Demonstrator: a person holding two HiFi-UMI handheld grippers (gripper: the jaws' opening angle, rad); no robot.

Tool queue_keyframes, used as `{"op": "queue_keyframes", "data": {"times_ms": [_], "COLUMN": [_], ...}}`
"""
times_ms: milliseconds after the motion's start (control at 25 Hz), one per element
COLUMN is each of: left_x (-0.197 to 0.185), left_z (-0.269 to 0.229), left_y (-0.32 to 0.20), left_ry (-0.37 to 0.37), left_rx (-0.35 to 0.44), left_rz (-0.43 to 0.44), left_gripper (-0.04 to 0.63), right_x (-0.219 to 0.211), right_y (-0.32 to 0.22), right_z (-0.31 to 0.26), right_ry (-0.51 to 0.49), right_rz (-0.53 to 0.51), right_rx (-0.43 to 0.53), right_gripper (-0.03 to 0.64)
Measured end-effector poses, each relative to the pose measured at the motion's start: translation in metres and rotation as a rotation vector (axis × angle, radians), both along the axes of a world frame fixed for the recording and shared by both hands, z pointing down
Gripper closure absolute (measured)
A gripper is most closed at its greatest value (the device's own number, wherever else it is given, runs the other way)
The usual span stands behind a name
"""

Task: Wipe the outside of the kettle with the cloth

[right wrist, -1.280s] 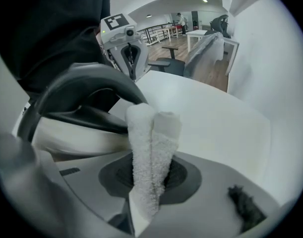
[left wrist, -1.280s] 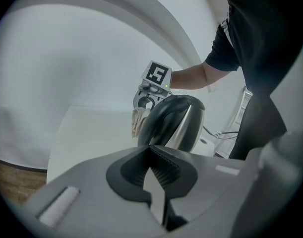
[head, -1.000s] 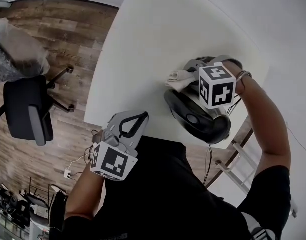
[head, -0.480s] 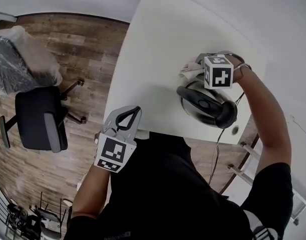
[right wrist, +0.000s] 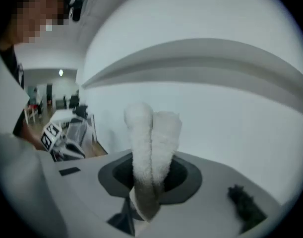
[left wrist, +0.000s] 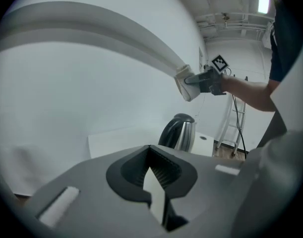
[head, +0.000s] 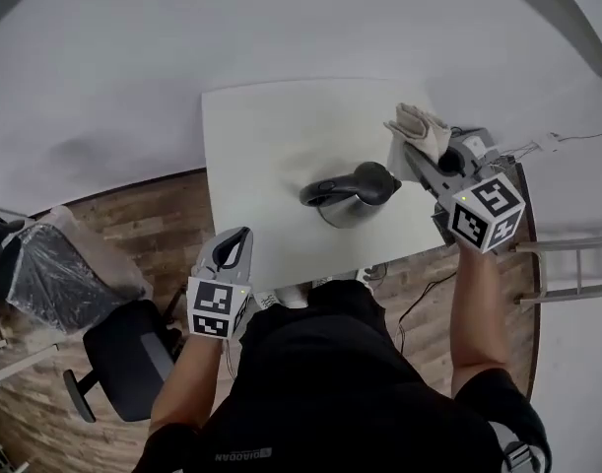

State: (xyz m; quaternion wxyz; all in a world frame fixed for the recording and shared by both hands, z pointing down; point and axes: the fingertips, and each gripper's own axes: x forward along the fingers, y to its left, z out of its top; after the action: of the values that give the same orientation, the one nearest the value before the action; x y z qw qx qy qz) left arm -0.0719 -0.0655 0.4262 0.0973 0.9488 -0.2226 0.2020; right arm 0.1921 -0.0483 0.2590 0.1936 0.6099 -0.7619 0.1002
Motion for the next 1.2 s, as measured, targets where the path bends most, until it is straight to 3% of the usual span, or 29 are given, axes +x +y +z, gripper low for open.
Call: {"op": "queue_keyframes", "data": {"times_ms": [80,160,240,320,480,600,680,840,1040,1120,1200], "left_x": [0.02,0.033,0.044,0.053,0.054,0.048,0.049,0.071,0.08,0.081,0.081], "left_z": [-0.024,-0.039,-0.048,-0.053,-0.048,-0.036,-0.032,-0.02,-0.011,-0.001,0.0], "left_y": [0.016,0.03,0.039,0.052,0.069,0.07,0.051,0.01,-0.009,-0.007,-0.001], "left_ry": [0.046,0.056,0.048,0.031,-0.023,-0.075,-0.084,-0.083,-0.02,-0.024,-0.007], "left_rx": [0.044,0.068,0.06,0.075,0.131,0.148,0.158,0.175,0.113,0.099,0.086], "left_rz": [0.048,0.087,0.098,0.106,0.098,0.145,0.191,0.359,0.533,0.601,0.656], "left_gripper": [0.589,0.588,0.589,0.589,0.589,0.589,0.589,0.589,0.589,0.589,0.589], "right_x": [0.008,0.021,0.031,0.038,0.053,0.064,0.072,0.087,0.066,0.049,0.033], "right_y": [0.046,0.076,0.092,0.103,0.094,0.081,0.072,0.056,0.031,0.027,0.023], "right_z": [0.004,0.03,0.049,0.06,0.081,0.101,0.112,0.145,0.144,0.135,0.125], "right_ry": [-0.291,-0.48,-0.585,-0.591,-0.369,-0.132,-0.046,0.029,0.113,0.209,0.376], "right_rz": [0.122,0.213,0.253,0.258,0.237,0.233,0.253,0.344,0.446,0.455,0.421], "right_rx": [0.069,0.033,-0.002,-0.028,-0.132,-0.281,-0.384,-0.587,-0.688,-0.725,-0.768], "right_gripper": [0.518,0.518,0.518,0.519,0.519,0.52,0.52,0.52,0.52,0.52,0.52]}}
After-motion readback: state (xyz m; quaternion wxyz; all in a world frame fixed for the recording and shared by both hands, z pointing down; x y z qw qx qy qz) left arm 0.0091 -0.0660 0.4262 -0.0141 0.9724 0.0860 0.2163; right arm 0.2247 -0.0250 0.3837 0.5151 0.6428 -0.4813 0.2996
